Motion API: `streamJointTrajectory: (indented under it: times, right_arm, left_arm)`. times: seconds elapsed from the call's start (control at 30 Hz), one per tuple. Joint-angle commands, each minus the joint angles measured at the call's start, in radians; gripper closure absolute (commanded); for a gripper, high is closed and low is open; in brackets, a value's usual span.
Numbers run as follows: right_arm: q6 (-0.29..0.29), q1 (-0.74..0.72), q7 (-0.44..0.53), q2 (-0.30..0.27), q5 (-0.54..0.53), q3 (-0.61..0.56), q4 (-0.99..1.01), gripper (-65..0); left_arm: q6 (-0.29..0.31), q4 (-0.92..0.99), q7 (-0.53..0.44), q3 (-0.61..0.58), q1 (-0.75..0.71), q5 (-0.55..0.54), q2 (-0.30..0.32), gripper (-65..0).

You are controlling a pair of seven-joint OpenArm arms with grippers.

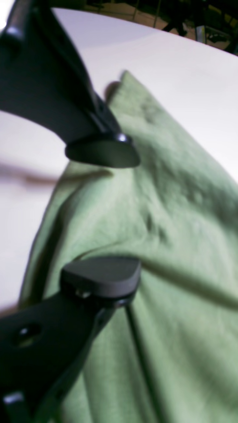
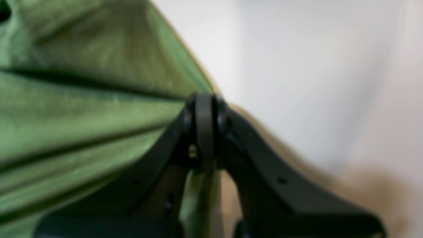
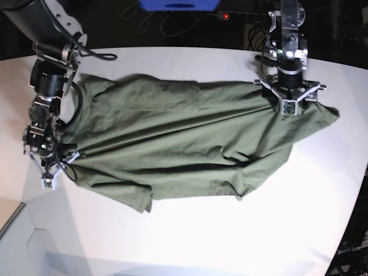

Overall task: Layout the t-shirt on the table in an organized manner, then fold the t-shirt properly
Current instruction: 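Release and move the left gripper along the shirt edge, grasp fabric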

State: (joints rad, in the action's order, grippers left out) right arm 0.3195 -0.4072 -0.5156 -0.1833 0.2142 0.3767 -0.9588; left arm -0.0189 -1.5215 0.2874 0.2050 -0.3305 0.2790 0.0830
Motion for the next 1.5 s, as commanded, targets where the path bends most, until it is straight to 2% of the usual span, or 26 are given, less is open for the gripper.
streamJointTrajectory:
  times: [0.0, 0.23, 0.57, 0.7, 0.8, 0.97, 1.1, 1.23, 1.47]
  right_arm:
    - [-0.006, -0.014, 0.024, 0.003, -0.005, 0.011, -0.055, 0.0]
    - [-0.003, 0.110, 0.024, 0.078, -0.006, 0.012, -0.271, -1.3]
    - [-0.003, 0.213, -0.050, 0.120, -0.006, -0.180, -0.466, -23.5]
    - [-0.003, 0.278, -0.051, 0.149, -0.006, -0.210, -0.543, -26.8]
    - [-0.003, 0.319, -0.051, 0.156, -0.006, -0.235, -0.562, -26.8]
    - [-0.003, 0.379, -0.050, 0.161, -0.006, -0.235, -0.566, -26.7]
    - [-0.003, 0.420, -0.048, 0.161, -0.006, -0.235, -0.566, -26.7]
    - [-0.003, 0.457, -0.048, 0.161, -0.006, -0.235, -0.566, -26.7]
    - [-0.003, 0.500, -0.047, 0.158, -0.006, -0.227, -0.561, -26.7]
  left_arm:
    - [0.024, 0.002, 0.079, -0.003, -0.015, 0.006, -0.005, -41.6]
    - [0.024, -0.104, 0.080, -0.028, -0.052, 0.006, -0.062, -41.6]
    - [0.024, -0.409, 0.079, -0.094, -0.127, 0.004, -0.068, -41.7]
    - [0.021, -0.423, 0.083, -0.023, -0.065, 0.003, -0.070, -41.7]
    - [0.024, -0.370, 0.086, 0.032, 0.024, 0.003, -0.098, -41.7]
    - [0.026, -0.199, 0.088, 0.050, 0.207, 0.003, -0.098, -42.2]
    - [0.047, 0.032, 0.088, 0.050, 0.374, -0.007, -0.099, -49.3]
    - [0.158, 0.209, 0.088, 0.069, 0.500, -0.157, -0.087, -54.5]
    - [0.168, 0.447, 0.085, 0.104, 0.657, -0.372, -0.015, -54.8]
